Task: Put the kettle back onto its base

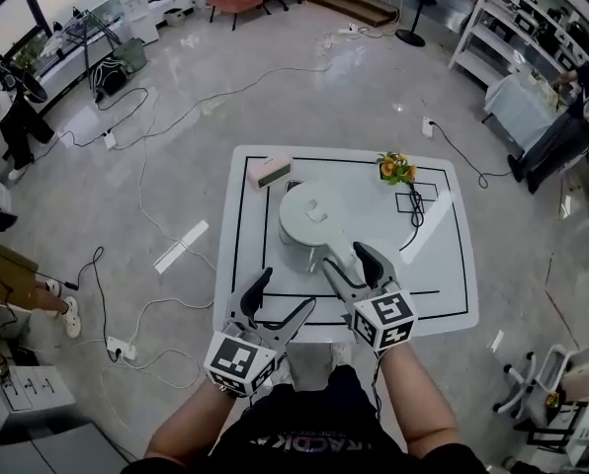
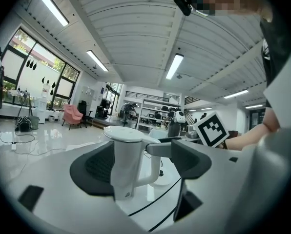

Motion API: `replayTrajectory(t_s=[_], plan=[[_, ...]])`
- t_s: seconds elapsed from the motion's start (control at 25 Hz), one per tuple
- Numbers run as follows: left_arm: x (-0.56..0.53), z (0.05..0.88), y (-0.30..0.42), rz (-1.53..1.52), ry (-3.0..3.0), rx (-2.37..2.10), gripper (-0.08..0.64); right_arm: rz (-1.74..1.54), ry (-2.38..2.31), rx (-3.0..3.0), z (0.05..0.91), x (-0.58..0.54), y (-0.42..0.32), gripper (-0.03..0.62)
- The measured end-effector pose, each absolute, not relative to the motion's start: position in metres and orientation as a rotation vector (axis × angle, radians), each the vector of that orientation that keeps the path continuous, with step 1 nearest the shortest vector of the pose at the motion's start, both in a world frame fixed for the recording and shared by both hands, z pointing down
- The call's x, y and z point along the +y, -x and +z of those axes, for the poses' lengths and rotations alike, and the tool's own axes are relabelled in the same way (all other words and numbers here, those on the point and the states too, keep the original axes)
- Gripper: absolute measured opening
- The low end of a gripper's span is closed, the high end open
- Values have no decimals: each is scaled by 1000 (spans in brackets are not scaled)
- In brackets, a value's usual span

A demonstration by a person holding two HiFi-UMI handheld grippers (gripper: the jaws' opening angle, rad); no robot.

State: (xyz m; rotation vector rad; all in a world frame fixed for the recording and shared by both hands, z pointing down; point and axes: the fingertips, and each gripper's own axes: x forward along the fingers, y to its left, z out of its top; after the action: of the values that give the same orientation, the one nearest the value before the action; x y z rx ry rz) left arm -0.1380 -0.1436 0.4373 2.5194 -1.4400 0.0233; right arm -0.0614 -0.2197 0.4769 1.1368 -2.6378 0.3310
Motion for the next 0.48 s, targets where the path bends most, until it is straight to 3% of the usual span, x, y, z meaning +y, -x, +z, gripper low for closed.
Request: replayTrajectory(t_s=[0.48], plan=[[-160, 449, 124, 27, -2383, -1594, 353, 375, -895, -2616, 512, -236, 75, 264]])
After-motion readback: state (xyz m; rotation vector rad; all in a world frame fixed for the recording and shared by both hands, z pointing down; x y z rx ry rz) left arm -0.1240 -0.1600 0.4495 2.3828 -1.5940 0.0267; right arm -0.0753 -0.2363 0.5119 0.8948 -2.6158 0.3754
